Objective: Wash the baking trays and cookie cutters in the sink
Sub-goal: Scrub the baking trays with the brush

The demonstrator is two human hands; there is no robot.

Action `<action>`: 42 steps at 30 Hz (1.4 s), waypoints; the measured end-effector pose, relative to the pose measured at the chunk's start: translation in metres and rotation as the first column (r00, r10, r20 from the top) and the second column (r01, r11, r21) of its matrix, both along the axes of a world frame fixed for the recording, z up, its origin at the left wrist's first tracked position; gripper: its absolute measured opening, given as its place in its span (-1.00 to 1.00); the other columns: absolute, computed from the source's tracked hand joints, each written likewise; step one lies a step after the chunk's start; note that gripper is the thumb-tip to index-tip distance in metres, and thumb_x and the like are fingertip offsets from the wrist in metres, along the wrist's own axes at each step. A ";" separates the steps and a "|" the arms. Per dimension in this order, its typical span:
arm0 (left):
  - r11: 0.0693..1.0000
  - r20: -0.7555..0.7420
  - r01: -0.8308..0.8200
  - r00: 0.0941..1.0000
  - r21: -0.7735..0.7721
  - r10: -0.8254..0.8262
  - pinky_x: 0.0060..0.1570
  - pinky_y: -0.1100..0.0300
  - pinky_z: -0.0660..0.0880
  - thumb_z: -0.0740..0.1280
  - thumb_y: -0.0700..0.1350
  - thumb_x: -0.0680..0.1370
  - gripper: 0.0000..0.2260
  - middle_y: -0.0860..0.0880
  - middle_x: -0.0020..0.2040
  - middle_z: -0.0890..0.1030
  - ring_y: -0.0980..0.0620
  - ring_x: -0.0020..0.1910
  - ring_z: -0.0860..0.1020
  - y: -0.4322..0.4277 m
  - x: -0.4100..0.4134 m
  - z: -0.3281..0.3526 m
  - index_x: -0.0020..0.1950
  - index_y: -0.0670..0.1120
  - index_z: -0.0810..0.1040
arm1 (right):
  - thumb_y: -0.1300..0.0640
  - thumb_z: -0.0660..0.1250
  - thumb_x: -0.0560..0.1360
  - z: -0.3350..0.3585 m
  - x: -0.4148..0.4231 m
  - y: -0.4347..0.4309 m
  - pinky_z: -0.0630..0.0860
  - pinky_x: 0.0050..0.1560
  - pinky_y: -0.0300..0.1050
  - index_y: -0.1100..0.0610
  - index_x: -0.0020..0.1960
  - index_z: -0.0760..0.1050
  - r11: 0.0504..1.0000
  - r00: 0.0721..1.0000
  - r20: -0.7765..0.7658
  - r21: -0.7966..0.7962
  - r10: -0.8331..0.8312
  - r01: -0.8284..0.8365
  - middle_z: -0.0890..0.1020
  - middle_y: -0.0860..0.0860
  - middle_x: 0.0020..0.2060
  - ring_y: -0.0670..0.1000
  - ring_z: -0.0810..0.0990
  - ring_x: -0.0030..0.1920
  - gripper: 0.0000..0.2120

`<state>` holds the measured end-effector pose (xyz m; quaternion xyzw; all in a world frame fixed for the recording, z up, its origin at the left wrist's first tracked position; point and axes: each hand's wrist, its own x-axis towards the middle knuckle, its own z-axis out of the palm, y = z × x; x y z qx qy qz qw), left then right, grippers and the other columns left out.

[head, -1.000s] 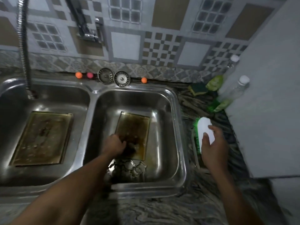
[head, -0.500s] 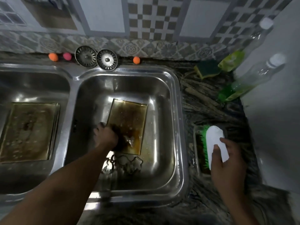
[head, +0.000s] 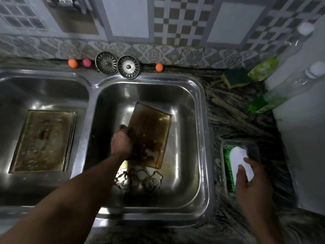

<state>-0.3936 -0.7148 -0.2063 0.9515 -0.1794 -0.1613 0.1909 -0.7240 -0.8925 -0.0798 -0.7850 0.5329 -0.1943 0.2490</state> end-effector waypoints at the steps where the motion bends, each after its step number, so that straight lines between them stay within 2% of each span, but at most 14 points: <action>1: 0.997 -0.017 0.019 1.000 -0.073 -0.020 0.05 0.04 0.53 0.32 -0.35 0.48 -0.69 -0.15 0.18 0.55 -0.19 0.05 0.59 0.000 0.001 0.005 0.19 -0.14 0.61 | 0.18 0.30 0.55 -0.001 0.001 0.000 0.38 0.05 -0.12 0.20 0.22 0.49 1.000 1.000 -0.015 -0.002 0.009 -0.009 0.57 0.19 0.19 0.18 0.53 0.17 -0.75; 4: 0.979 -0.118 0.099 0.986 -0.176 -0.120 0.13 0.16 0.49 0.41 -0.29 0.48 -0.66 -0.13 0.21 0.58 -0.09 0.13 0.58 -0.001 0.003 0.022 0.25 -0.10 0.59 | 0.14 0.28 0.57 -0.003 0.002 -0.002 0.46 0.05 -0.01 0.11 0.24 0.44 0.999 1.000 -0.016 0.033 0.016 -0.016 0.54 0.17 0.23 0.21 0.53 0.17 -0.75; 7: 0.961 -0.216 0.193 0.948 -0.196 -0.235 0.16 0.11 0.55 0.44 -0.26 0.47 -0.61 -0.05 0.19 0.63 -0.04 0.12 0.62 0.000 0.002 0.035 0.27 0.01 0.58 | 0.09 0.26 0.58 -0.004 0.002 -0.003 0.51 -0.02 0.02 0.03 0.23 0.40 0.999 0.999 -0.038 0.042 0.021 -0.019 0.55 0.14 0.22 0.20 0.56 0.11 -0.77; 12: 0.934 -0.041 0.251 0.962 -0.256 -0.270 0.05 0.26 0.50 0.33 -0.35 0.51 -0.51 0.02 0.18 0.56 0.05 0.05 0.57 0.005 -0.012 0.066 0.40 0.01 0.49 | 0.08 0.28 0.56 -0.008 -0.001 -0.004 0.55 -0.10 0.03 -0.01 0.22 0.39 0.999 0.996 -0.086 -0.011 0.038 -0.039 0.58 0.14 0.16 0.19 0.60 0.04 -0.76; 16: 0.910 0.150 0.341 0.938 -0.235 -0.313 0.12 0.05 0.55 0.46 -0.19 0.43 -0.46 -0.01 0.27 0.52 -0.05 0.13 0.58 0.021 -0.010 0.086 0.39 0.04 0.48 | 0.05 0.28 0.56 -0.007 0.002 -0.001 0.54 -0.08 0.04 0.01 0.20 0.42 0.999 0.993 -0.108 -0.031 0.040 -0.044 0.57 0.13 0.17 0.19 0.58 0.08 -0.77; 19: 0.906 0.221 0.381 0.914 -0.184 -0.340 -0.05 0.04 0.59 0.64 0.01 0.24 -0.22 0.00 0.27 0.44 -0.07 0.04 0.60 0.033 -0.010 0.108 0.41 0.06 0.42 | 0.06 0.25 0.59 0.001 0.004 0.003 0.51 0.00 0.06 0.05 0.24 0.45 1.000 0.998 -0.056 0.017 -0.008 0.009 0.55 0.15 0.24 0.21 0.55 0.16 -0.76; 22: 0.872 0.345 0.443 0.867 -0.206 -0.359 -0.16 0.06 0.60 0.62 0.03 0.27 -0.22 0.00 0.29 0.39 -0.09 -0.03 0.61 0.041 -0.011 0.124 0.43 0.08 0.39 | 0.08 0.24 0.60 0.018 0.003 0.005 0.47 -0.03 0.05 0.14 0.25 0.47 0.999 0.998 0.045 -0.035 -0.037 0.039 0.54 0.21 0.23 0.24 0.53 0.15 -0.74; 26: 0.821 0.374 0.454 0.869 -0.346 -0.323 -0.08 -0.02 0.62 0.58 -0.16 0.34 -0.26 -0.05 0.32 0.36 -0.13 0.04 0.60 0.046 -0.016 0.141 0.46 0.03 0.36 | 0.10 0.23 0.61 0.057 0.012 0.007 0.42 -0.03 -0.01 0.16 0.25 0.47 0.988 0.969 0.246 -0.138 -0.035 0.071 0.55 0.22 0.21 0.25 0.52 0.15 -0.75; 29: 0.778 0.362 0.418 0.895 -0.469 -0.262 -0.02 -0.04 0.63 0.48 -0.36 0.38 -0.28 -0.08 0.32 0.35 -0.13 0.06 0.57 0.044 -0.025 0.149 0.48 0.01 0.36 | 0.05 0.22 0.59 0.086 0.038 0.010 0.40 0.08 -0.07 0.18 0.21 0.49 0.970 0.911 0.409 -0.240 0.056 0.048 0.57 0.16 0.17 0.16 0.51 0.17 -0.73; 32: 0.749 0.368 0.404 0.901 -0.525 -0.228 -0.02 -0.03 0.63 0.44 -0.42 0.37 -0.22 -0.05 0.33 0.32 -0.11 0.08 0.56 0.043 -0.030 0.154 0.48 0.10 0.32 | 0.04 0.21 0.56 0.105 0.076 0.019 0.39 0.13 -0.18 0.21 0.18 0.50 0.942 0.844 0.502 -0.336 0.188 -0.010 0.59 0.10 0.13 0.05 0.53 0.15 -0.70; 36: 0.703 0.402 0.403 0.898 -0.586 -0.180 -0.10 -0.02 0.63 0.31 -0.44 0.45 -0.27 -0.02 0.33 0.32 -0.02 0.04 0.52 0.044 -0.037 0.174 0.48 0.15 0.29 | 0.13 0.26 0.60 0.120 0.137 0.043 0.43 0.07 -0.23 0.17 0.18 0.49 0.938 0.778 0.552 -0.320 0.299 -0.134 0.56 0.03 0.12 -0.07 0.50 0.11 -0.80; 38: 0.683 0.404 0.378 0.905 -0.625 -0.131 -0.10 -0.01 0.61 0.30 -0.41 0.47 -0.29 0.00 0.34 0.33 0.06 0.01 0.50 0.046 -0.042 0.186 0.49 0.15 0.26 | 0.15 0.25 0.61 0.125 0.164 0.057 0.38 0.05 -0.44 0.18 0.20 0.47 0.914 0.730 0.562 -0.337 0.389 -0.227 0.54 -0.02 0.13 -0.15 0.47 0.13 -0.80; 40: 0.657 0.404 0.363 0.910 -0.661 -0.097 -0.06 0.05 0.58 0.29 -0.39 0.49 -0.30 0.01 0.37 0.33 0.14 -0.01 0.47 0.049 -0.045 0.195 0.53 0.13 0.24 | 0.13 0.23 0.62 0.127 0.188 0.068 0.35 0.02 -0.55 0.14 0.21 0.46 0.900 0.697 0.573 -0.329 0.431 -0.285 0.52 -0.08 0.15 -0.22 0.46 0.14 -0.80; 42: 0.622 0.408 0.359 0.910 -0.696 -0.069 0.08 0.14 0.53 0.28 -0.34 0.55 -0.36 -0.01 0.38 0.34 0.20 0.12 0.46 0.049 -0.045 0.200 0.56 0.08 0.22 | 0.10 0.21 0.62 0.127 0.206 0.076 0.38 -0.04 -0.55 0.11 0.22 0.44 0.907 0.697 0.583 -0.309 0.418 -0.286 0.51 -0.12 0.15 -0.26 0.45 0.12 -0.80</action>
